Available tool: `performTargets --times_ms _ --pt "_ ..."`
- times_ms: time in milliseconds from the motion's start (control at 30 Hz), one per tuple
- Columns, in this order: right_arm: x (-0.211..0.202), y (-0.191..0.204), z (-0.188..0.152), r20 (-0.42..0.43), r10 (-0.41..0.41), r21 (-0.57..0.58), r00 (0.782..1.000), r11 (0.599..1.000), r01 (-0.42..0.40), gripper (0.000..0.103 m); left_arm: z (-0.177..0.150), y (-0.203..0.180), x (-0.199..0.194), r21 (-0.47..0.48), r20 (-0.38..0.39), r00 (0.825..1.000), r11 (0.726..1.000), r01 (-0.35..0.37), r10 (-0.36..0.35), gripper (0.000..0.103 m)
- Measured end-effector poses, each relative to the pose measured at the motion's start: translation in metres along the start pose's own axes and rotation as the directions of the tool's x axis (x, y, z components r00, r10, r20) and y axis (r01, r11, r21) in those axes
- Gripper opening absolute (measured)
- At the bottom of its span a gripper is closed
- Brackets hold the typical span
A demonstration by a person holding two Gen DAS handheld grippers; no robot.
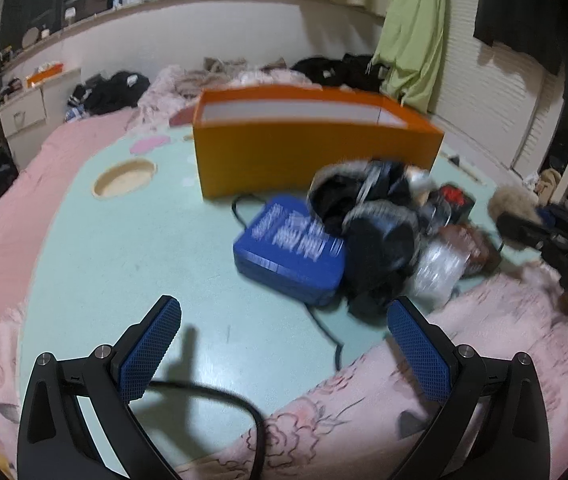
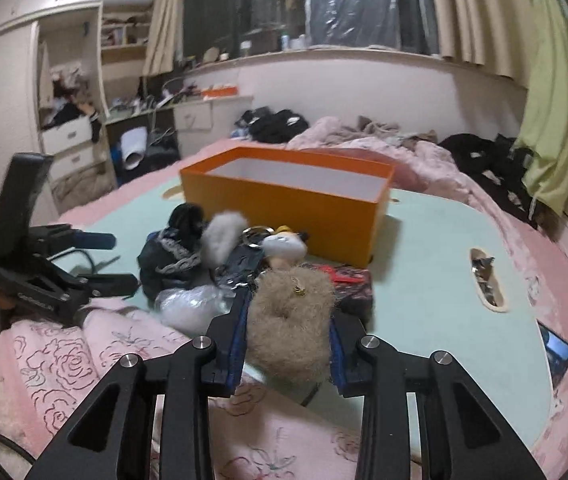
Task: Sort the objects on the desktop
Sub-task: 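Grasp the beige fur ball on the table with the right gripper, then drop the black lace bag into the box with the left gripper while the right drops the fur ball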
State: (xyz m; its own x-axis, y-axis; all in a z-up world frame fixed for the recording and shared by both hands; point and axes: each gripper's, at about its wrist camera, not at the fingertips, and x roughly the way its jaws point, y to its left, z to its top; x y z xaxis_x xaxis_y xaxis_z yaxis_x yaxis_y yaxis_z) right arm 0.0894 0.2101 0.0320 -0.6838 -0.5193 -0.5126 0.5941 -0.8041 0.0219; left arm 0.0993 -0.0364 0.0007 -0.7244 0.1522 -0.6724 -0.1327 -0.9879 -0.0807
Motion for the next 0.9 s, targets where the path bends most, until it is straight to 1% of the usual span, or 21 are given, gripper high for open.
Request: performTargets --times_ms 100,133,167,233,267,300,333,367,400,433,467,567,633,700,767,833,900 --pt "0.001 -0.003 0.000 -0.005 0.003 0.012 1.000 1.000 -0.003 0.033 0.019 -0.015 -0.006 0.041 0.045 0.999 0.999 -0.004 0.002 0.103" --pt "0.002 -0.004 0.000 -0.008 0.005 0.012 1.000 1.000 -0.004 0.033 0.026 -0.021 -0.006 0.057 0.051 0.999 0.998 0.006 -0.009 0.101" --pt "0.002 -0.005 0.000 -0.010 0.006 0.012 1.000 1.000 -0.006 0.033 0.032 -0.024 -0.005 0.065 0.053 0.998 0.998 0.020 -0.024 0.098" --pt "0.002 -0.005 0.000 -0.010 0.005 0.013 1.000 1.000 -0.005 0.033 0.044 -0.033 0.002 0.069 0.047 0.997 0.996 0.064 -0.067 0.093" --pt "0.003 -0.005 0.000 -0.010 0.005 0.013 1.000 1.000 -0.005 0.033 0.048 -0.035 0.008 0.073 0.034 0.996 0.994 0.076 -0.079 0.088" --pt "0.003 -0.006 0.000 -0.012 0.006 0.016 1.000 1.000 -0.006 0.033 0.051 -0.039 0.018 0.083 0.002 0.997 0.993 0.083 -0.083 0.082" --pt "0.004 -0.007 0.000 -0.014 0.007 0.021 1.000 1.000 -0.007 0.033 0.052 -0.042 0.029 0.091 -0.036 0.996 0.993 0.080 -0.077 0.062" --pt "0.004 -0.009 0.000 -0.018 0.008 0.027 1.000 1.000 -0.007 0.033 0.051 -0.042 0.038 0.089 -0.075 0.994 0.992 0.085 -0.078 0.045" --pt "0.005 -0.010 0.000 -0.018 0.009 0.032 1.000 0.999 -0.008 0.033 0.051 -0.042 0.044 0.080 -0.097 0.991 0.991 0.103 -0.095 0.044" --pt "0.005 -0.011 0.000 -0.018 0.011 0.038 1.000 0.999 -0.011 0.033 0.052 -0.043 0.041 0.083 -0.079 0.992 0.991 0.105 -0.098 0.039" --pt "0.004 -0.013 0.001 -0.015 0.013 0.044 1.000 0.999 -0.013 0.033 0.053 -0.043 0.037 0.085 -0.073 0.992 0.990 0.113 -0.107 0.037" --pt "0.005 -0.016 0.007 -0.004 0.017 0.054 1.000 0.998 -0.017 0.033 0.057 -0.044 0.018 0.085 -0.016 0.992 0.989 0.125 -0.124 0.037" --pt "0.008 -0.019 0.019 0.009 0.025 0.056 1.000 0.998 -0.026 0.033 0.064 -0.040 0.006 0.074 0.016 0.989 0.987 0.143 -0.144 0.037" --pt "0.012 -0.020 0.036 0.028 0.028 0.050 0.999 0.998 -0.030 0.033 0.077 -0.035 0.001 0.070 0.045 0.987 0.986 0.149 -0.153 0.037" --pt "0.021 -0.022 0.059 0.056 0.025 0.035 0.998 0.999 -0.027 0.033 0.098 -0.032 0.001 0.070 0.074 0.987 0.988 0.135 -0.140 0.037" --pt "0.033 -0.027 0.078 0.064 0.022 0.034 0.998 0.999 -0.024 0.033 0.117 -0.031 0.005 0.069 0.100 0.987 0.990 0.120 -0.126 0.037" --pt "0.052 -0.034 0.099 0.060 0.020 0.054 0.998 0.998 -0.024 0.033 0.136 -0.029 0.014 0.054 0.113 0.985 0.991 0.124 -0.129 0.037"
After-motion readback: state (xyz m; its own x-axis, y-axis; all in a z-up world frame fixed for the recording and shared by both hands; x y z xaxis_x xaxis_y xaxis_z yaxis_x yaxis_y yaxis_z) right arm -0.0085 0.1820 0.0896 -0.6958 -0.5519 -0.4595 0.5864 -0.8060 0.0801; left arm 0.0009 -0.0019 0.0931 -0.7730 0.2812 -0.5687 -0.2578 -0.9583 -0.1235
